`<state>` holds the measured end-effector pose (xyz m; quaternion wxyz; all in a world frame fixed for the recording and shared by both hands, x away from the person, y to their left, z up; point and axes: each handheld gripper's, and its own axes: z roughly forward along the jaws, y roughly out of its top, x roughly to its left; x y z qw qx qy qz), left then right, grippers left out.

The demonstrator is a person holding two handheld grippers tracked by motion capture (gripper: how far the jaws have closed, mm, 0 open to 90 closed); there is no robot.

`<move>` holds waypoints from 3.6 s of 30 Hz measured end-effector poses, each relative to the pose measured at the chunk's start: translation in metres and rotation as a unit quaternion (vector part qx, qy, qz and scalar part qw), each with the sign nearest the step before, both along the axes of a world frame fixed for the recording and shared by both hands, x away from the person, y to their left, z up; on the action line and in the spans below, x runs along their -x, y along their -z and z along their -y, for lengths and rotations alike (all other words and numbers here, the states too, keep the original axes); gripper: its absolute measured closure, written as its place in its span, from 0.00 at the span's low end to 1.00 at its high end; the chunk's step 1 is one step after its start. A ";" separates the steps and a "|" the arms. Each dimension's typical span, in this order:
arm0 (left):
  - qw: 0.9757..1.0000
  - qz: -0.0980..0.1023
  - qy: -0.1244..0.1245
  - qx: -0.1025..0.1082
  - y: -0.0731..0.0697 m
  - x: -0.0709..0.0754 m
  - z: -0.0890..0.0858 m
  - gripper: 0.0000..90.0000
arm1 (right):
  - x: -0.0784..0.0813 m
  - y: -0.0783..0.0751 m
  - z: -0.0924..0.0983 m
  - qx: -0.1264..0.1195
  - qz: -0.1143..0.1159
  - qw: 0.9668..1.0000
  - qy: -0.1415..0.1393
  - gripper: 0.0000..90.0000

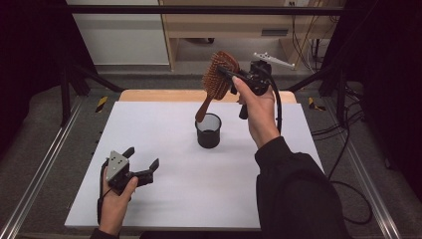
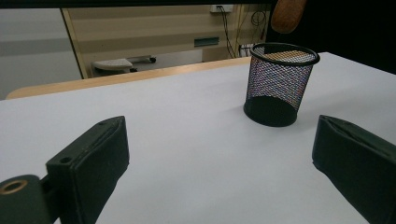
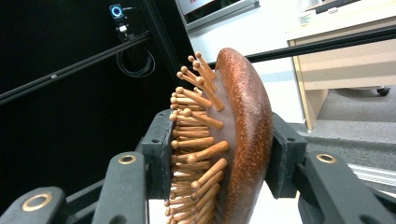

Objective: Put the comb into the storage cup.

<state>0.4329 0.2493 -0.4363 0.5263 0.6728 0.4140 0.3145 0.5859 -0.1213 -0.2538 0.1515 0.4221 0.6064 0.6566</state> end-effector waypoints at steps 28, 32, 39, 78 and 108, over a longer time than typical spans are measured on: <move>1.000 -0.001 0.006 -0.002 0.001 -0.001 0.001 0.05 | -0.006 0.004 0.012 0.019 -0.008 1.000 0.012 0.57; 1.000 -0.001 0.005 -0.002 0.001 -0.001 0.000 0.05 | -0.008 0.006 0.013 0.022 -0.009 1.000 0.013 0.57; 1.000 0.005 0.011 0.001 0.000 -0.002 0.000 0.04 | -0.010 0.010 0.011 0.032 -0.013 0.999 0.010 0.57; 1.000 0.011 0.019 0.002 0.001 -0.005 -0.004 0.02 | -0.024 0.058 -0.004 0.050 -0.053 0.997 -0.004 0.57; 1.000 0.010 0.021 0.003 0.001 -0.005 -0.004 0.02 | -0.034 0.084 -0.020 0.075 -0.079 0.994 -0.021 0.57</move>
